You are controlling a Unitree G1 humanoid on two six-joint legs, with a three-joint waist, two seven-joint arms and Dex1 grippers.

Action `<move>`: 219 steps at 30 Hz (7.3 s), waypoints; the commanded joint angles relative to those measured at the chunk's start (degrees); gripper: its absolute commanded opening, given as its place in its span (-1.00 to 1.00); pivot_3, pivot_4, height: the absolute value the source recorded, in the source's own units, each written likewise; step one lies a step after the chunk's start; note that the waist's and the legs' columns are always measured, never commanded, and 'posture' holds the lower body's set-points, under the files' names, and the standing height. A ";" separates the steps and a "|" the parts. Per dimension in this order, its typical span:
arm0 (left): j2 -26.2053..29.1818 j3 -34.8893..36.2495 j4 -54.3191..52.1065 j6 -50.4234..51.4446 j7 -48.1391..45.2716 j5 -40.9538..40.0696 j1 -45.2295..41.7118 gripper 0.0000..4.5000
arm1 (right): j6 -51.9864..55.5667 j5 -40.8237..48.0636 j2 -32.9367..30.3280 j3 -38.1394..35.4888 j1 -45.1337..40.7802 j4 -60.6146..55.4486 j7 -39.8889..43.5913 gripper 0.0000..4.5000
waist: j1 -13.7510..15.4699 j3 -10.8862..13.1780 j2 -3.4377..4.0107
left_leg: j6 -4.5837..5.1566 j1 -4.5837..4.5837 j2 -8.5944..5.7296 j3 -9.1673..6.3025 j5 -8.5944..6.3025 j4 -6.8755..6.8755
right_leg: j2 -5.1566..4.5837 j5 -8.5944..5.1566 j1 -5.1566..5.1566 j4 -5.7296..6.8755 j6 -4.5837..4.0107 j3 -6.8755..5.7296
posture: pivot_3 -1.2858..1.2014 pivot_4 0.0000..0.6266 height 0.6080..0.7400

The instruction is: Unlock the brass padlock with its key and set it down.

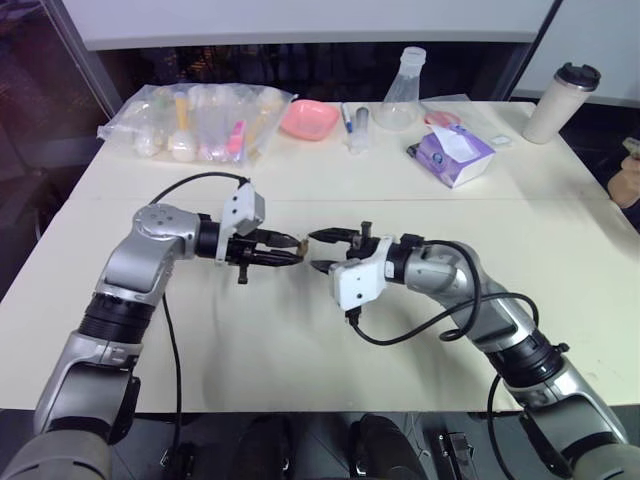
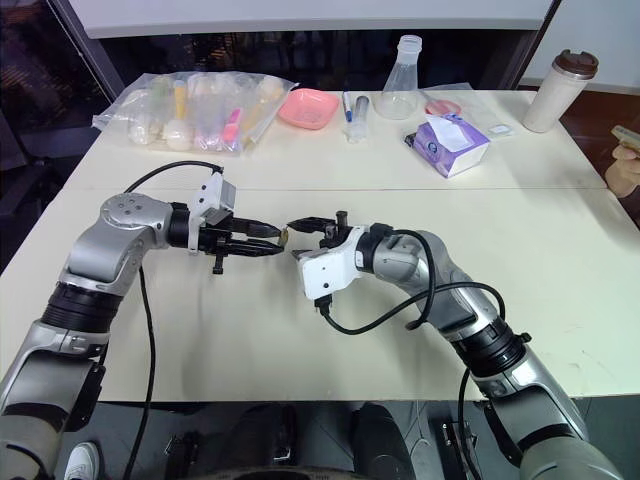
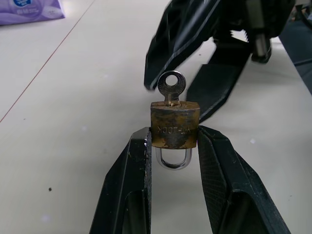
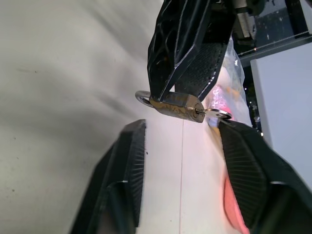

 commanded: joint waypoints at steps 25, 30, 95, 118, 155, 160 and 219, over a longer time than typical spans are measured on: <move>1.52 0.15 -0.26 4.31 -1.86 -1.43 -3.52 -0.66 | -15.37 -7.85 -2.06 -1.02 -3.96 1.72 -7.55 -0.07 | -0.06 0.00 0.00 | -0.18 0.01 0.00 0.09 0.10 0.02 | 0.00 0.00 -0.19 0.37 0.00 0.02 | 0.03 -0.52 0.62; 1.69 0.30 -0.95 4.89 -2.18 -1.77 -3.37 -0.66 | -16.98 -8.90 -2.42 -0.92 -4.47 3.17 -7.70 -0.07 | -0.04 0.00 0.00 | -0.18 0.01 0.00 0.09 0.11 0.02 | 0.01 0.00 -0.19 0.37 0.00 0.02 | 0.03 -0.52 0.62; 2.23 -0.79 -0.48 -6.56 -1.22 2.27 -2.34 -0.66 | -17.13 -3.17 -6.47 -2.59 -4.24 2.93 0.29 -0.97 | -0.06 0.00 0.00 | -0.17 0.02 0.00 0.11 0.10 0.03 | 0.04 -0.01 -0.22 0.40 0.00 0.03 | 0.03 -0.52 0.62; 2.30 -1.38 -1.55 -3.58 -2.89 2.05 -2.70 -0.66 | -20.21 -8.31 -3.50 -1.26 -5.76 5.91 -6.50 0.43 | -0.03 0.00 0.00 | -0.21 0.02 0.01 0.11 0.12 0.03 | 0.03 -0.01 -0.21 0.40 0.00 0.04 | 0.03 -0.52 0.62; 1.51 -1.03 -5.07 3.71 -0.38 1.10 -3.23 -0.66 | -19.10 -9.10 -2.85 -0.10 -4.71 5.92 -3.82 -0.99 | -0.05 0.00 0.00 | -0.21 0.02 0.01 0.11 0.12 0.03 | 0.01 -0.01 -0.21 0.41 0.00 0.05 | 0.03 -0.52 0.62; 1.45 -0.93 -6.40 3.97 0.51 1.27 -3.32 -0.66 | -18.51 -9.35 -3.03 0.26 -4.56 6.67 -2.81 -0.99 | -0.04 0.00 0.00 | -0.21 0.02 0.01 0.11 0.12 0.03 | 0.01 -0.01 -0.21 0.41 0.00 0.05 | 0.03 -0.52 0.62; 1.21 -2.92 2.18 -3.13 -4.72 2.55 -6.82 -0.66 | -30.85 -12.21 -3.64 0.51 -9.20 13.79 -14.95 0.23 | -0.06 0.01 0.00 | -0.26 0.02 0.01 0.16 0.15 0.03 | 0.04 -0.01 -0.25 0.45 0.00 0.06 | 0.03 -0.52 0.62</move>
